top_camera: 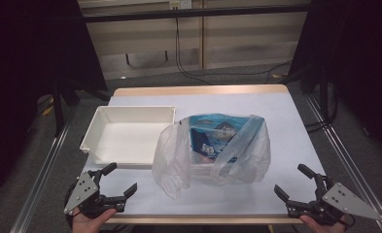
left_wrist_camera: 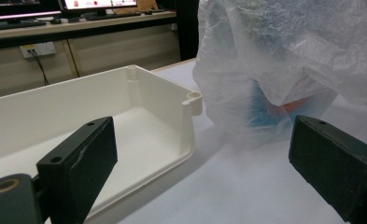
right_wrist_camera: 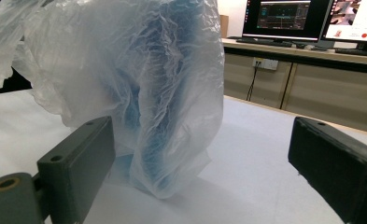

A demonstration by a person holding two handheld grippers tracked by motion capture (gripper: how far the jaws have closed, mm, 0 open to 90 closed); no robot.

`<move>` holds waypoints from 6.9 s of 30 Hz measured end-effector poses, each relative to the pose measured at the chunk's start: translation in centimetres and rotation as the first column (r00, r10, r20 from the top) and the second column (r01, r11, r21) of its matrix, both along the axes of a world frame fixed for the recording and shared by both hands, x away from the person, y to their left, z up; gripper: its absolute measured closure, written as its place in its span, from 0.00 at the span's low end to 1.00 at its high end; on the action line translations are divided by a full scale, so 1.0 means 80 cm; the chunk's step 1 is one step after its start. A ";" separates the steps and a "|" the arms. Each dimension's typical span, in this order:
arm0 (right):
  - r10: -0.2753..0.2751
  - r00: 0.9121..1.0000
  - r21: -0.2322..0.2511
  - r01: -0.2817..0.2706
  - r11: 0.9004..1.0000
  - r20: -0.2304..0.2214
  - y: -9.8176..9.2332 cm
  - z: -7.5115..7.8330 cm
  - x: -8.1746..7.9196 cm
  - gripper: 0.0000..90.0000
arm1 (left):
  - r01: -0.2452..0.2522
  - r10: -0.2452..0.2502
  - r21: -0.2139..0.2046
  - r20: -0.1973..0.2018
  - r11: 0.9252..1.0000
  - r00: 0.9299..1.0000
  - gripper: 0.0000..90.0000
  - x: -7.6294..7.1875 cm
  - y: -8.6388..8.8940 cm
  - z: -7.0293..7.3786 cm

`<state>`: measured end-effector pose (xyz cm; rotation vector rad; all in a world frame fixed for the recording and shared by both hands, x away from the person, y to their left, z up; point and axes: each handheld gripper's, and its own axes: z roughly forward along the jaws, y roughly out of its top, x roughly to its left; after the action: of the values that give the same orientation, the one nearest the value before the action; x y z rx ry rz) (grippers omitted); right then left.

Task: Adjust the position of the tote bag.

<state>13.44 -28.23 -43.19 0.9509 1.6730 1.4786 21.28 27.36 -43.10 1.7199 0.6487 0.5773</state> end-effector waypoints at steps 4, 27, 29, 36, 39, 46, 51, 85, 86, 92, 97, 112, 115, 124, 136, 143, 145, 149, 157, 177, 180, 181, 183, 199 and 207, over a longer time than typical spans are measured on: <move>0.009 1.000 0.010 -0.009 1.000 -0.022 -0.001 0.000 0.000 0.08 | 0.022 -0.022 0.012 -0.010 1.000 1.000 0.12 0.000 -0.003 0.001; 0.203 0.970 0.026 -0.201 0.979 -0.135 0.018 0.010 0.000 0.58 | 0.114 -0.111 0.042 -0.054 0.993 0.992 0.21 -0.004 -0.025 0.006; 0.220 0.966 0.020 -0.220 0.975 -0.137 0.022 0.011 -0.001 0.62 | 0.114 -0.112 0.031 -0.048 0.993 0.993 0.21 -0.005 -0.025 0.006; 0.300 0.941 -0.009 -0.305 0.952 -0.155 0.040 0.023 -0.002 0.86 | 0.134 -0.132 0.046 -0.054 0.990 0.990 0.21 -0.015 -0.027 0.009; 0.339 0.929 -0.008 -0.344 0.939 -0.145 0.051 0.031 0.000 0.94 | 0.142 -0.140 0.039 -0.053 0.989 0.989 0.21 -0.017 -0.028 0.010; 0.405 0.898 -0.024 -0.415 0.910 -0.171 0.085 0.035 0.007 0.96 | 0.148 -0.145 0.044 -0.060 0.988 0.988 0.21 -0.016 -0.031 0.010; 0.400 0.900 -0.021 -0.410 0.912 -0.174 0.096 0.034 0.023 0.90 | 0.154 -0.151 0.043 -0.058 0.987 0.987 0.21 -0.017 -0.033 0.010; 0.413 0.881 -0.081 -0.440 0.894 -0.229 0.158 0.012 0.104 0.71 | 0.177 -0.174 0.035 -0.081 0.984 0.981 0.23 -0.016 -0.034 0.009; 0.413 0.881 -0.081 -0.440 0.894 -0.229 0.158 0.012 0.104 0.71 | 0.176 -0.172 0.044 -0.084 0.983 0.982 0.23 -0.017 -0.035 0.009; 0.445 0.863 -0.035 -0.465 0.884 -0.240 0.158 0.011 0.115 0.91 | 0.177 -0.174 0.033 -0.081 0.984 0.981 0.23 -0.019 -0.036 0.010; 0.476 0.848 -0.010 -0.492 0.871 -0.234 0.148 0.015 0.111 0.98 | 0.210 -0.205 0.027 -0.115 0.977 0.972 0.30 -0.022 -0.036 0.013; 0.546 0.827 0.037 -0.546 0.837 -0.135 0.117 0.052 0.087 1.00 | 0.311 -0.312 -0.021 -0.070 0.950 0.947 0.40 -0.051 -0.054 0.037; 0.544 0.829 0.035 -0.544 0.838 -0.131 0.114 0.057 0.084 1.00 | 0.314 -0.314 -0.012 -0.056 0.949 0.948 0.42 -0.053 -0.057 0.039; 0.546 0.828 0.028 -0.548 0.836 -0.128 0.113 0.061 0.083 1.00 | 0.385 -0.385 -0.014 -0.023 0.923 0.923 0.56 -0.055 -0.082 0.059; 0.540 0.832 0.029 -0.541 0.840 -0.127 0.112 0.063 0.084 1.00 | 0.459 -0.458 0.057 -0.038 0.887 0.888 0.61 -0.029 -0.130 0.074; 0.536 0.835 0.025 -0.537 0.843 -0.128 0.111 0.063 0.084 1.00 | 0.454 -0.451 0.076 -0.060 0.888 0.891 0.59 -0.013 -0.146 0.070; 0.538 0.833 0.027 -0.540 0.842 -0.127 0.110 0.063 0.083 1.00 | 0.451 -0.446 0.074 -0.081 0.889 0.891 0.55 -0.006 -0.148 0.063; 0.539 0.834 0.023 -0.540 0.841 -0.123 0.111 0.065 0.083 1.00 | 0.426 -0.418 0.119 -0.084 0.897 0.904 0.50 0.014 -0.156 0.048; 0.535 0.836 0.020 -0.536 0.844 -0.121 0.111 0.067 0.082 1.00 | 0.392 -0.383 0.162 -0.087 0.906 0.920 0.49 0.048 -0.172 0.039; 0.504 0.855 0.014 -0.506 0.862 -0.121 0.099 0.067 0.083 1.00 | 0.344 -0.322 0.134 -0.163 0.929 0.933 0.97 0.097 -0.197 0.013; 0.502 0.857 0.012 -0.504 0.863 -0.118 0.096 0.069 0.081 1.00 | 0.405 -0.383 0.127 -0.168 0.905 0.908 0.99 0.087 -0.190 0.022; 0.502 0.856 0.008 -0.505 0.863 -0.119 0.095 0.070 0.081 1.00 | 0.415 -0.395 0.119 -0.162 0.902 0.904 0.99 0.084 -0.188 0.026; 0.510 0.853 0.011 -0.512 0.859 -0.113 0.095 0.071 0.080 1.00 | 0.423 -0.404 0.105 -0.163 0.900 0.900 0.99 0.081 -0.186 0.030; 0.453 0.890 0.025 -0.453 0.891 -0.046 0.074 0.100 0.073 1.00 | 0.518 -0.512 0.030 -0.116 0.855 0.851 1.00 0.055 -0.159 0.074; 0.456 0.890 0.047 -0.456 0.889 0.004 0.063 0.122 0.069 1.00 | 0.562 -0.564 -0.040 -0.032 0.826 0.825 1.00 0.042 -0.140 0.125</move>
<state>18.93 -23.21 -33.43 0.6037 1.9666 1.8227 24.66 16.19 -33.10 1.7886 0.1466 0.1085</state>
